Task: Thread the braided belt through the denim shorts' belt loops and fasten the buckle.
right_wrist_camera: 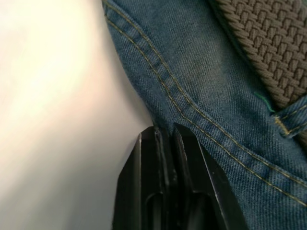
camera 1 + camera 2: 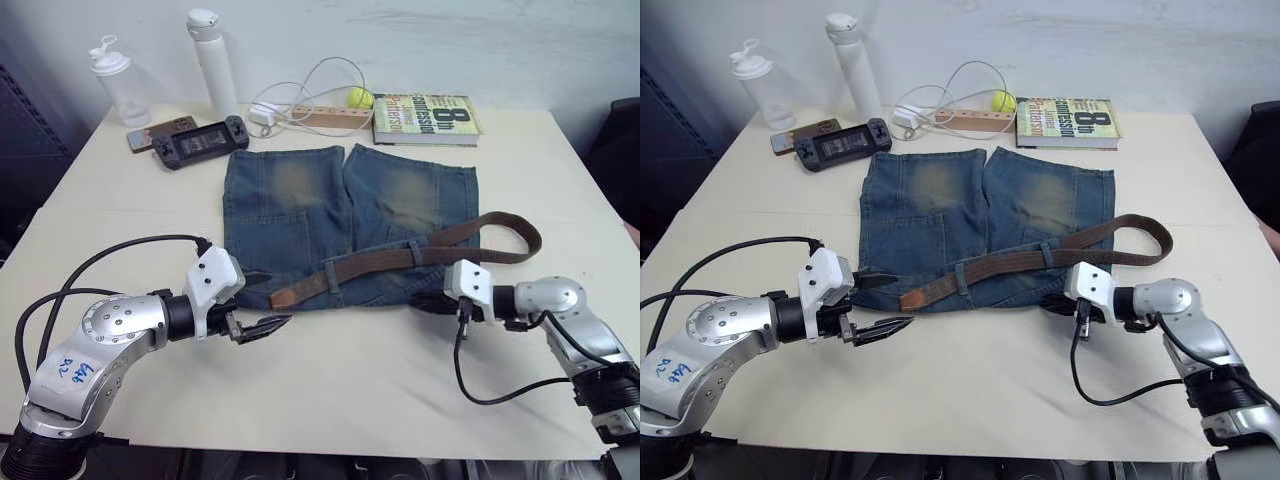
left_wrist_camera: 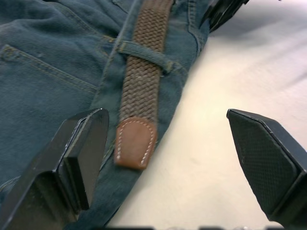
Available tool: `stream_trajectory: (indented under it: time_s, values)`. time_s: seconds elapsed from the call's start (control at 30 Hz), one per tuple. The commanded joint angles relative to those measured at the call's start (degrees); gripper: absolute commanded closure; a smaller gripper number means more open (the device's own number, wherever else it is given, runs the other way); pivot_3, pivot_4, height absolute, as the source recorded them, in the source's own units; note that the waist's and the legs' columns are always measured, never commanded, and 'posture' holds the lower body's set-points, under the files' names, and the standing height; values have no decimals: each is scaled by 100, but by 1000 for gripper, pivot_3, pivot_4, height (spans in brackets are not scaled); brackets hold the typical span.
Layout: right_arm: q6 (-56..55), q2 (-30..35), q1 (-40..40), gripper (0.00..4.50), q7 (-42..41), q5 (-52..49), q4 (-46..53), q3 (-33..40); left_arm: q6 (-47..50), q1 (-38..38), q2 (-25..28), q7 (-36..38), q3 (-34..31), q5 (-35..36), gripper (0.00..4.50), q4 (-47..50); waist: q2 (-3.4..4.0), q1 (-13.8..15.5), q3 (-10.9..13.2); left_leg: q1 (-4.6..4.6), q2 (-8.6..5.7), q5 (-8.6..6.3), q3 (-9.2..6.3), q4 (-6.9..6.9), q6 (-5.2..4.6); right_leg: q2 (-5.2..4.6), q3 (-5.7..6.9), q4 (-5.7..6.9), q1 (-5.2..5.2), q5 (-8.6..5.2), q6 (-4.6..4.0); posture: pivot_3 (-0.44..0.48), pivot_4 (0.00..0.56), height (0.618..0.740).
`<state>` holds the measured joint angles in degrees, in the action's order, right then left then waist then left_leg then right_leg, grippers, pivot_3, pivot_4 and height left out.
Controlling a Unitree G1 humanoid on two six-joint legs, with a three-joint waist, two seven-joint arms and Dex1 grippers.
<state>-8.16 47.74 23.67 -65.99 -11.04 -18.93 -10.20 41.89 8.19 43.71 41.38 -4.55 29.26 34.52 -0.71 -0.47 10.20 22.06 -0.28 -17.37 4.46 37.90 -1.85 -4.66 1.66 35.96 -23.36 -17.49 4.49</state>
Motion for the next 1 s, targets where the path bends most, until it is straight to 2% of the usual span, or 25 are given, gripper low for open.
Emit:
stream_trajectory:
  time_s: [0.03,0.17,0.3,0.4,0.53,0.7,0.87,1.0]
  values:
    - [-853,408,305,4424,-63,550,-1206,197,-181,59,11,47,220,-95,187,188,0,36,0,0,-1,-2,0,6,-2,0,0,0,1,1,2,0,150,708]
    - [-1491,534,881,4424,-376,700,-2116,136,-325,286,-163,-10,608,-271,187,32,1,35,0,6,-2,-6,0,9,-6,-2,3,-4,1,1,2,0,150,708]
    - [-1667,454,1399,4424,-631,848,-2775,77,-598,819,-575,-183,1377,-812,187,-267,12,33,2,10,-2,-4,1,22,-9,0,9,2,0,2,3,0,150,708]
    - [-1416,313,1517,4424,-731,740,-2761,138,-919,1165,-897,-350,1860,-1288,187,-511,11,30,2,11,-2,-3,1,22,-10,1,9,3,2,3,5,0,150,708]
    - [-1165,203,1376,4424,-801,614,-2469,221,-2017,1340,-607,-154,2571,-2459,187,-934,12,6,2,13,-1,-3,2,23,-11,6,8,6,-1,3,5,0,150,708]
    - [-917,175,1201,4424,-781,610,-2188,351,-2888,1432,-780,-131,2569,-2813,187,-1519,13,15,1,11,3,2,3,25,-5,10,7,14,-4,2,4,0,150,708]
    - [-721,191,1086,4424,-816,603,-2014,459,-4230,1691,-918,-105,2919,-3575,187,-2226,14,25,1,12,3,1,3,24,-7,8,7,13,-5,2,4,0,150,708]
    - [-609,219,1102,4424,-818,608,-1966,507,-4904,1821,-936,-158,3032,-4129,187,-2697,14,22,1,13,3,1,4,25,-8,9,8,14,-6,2,5,0,150,708]
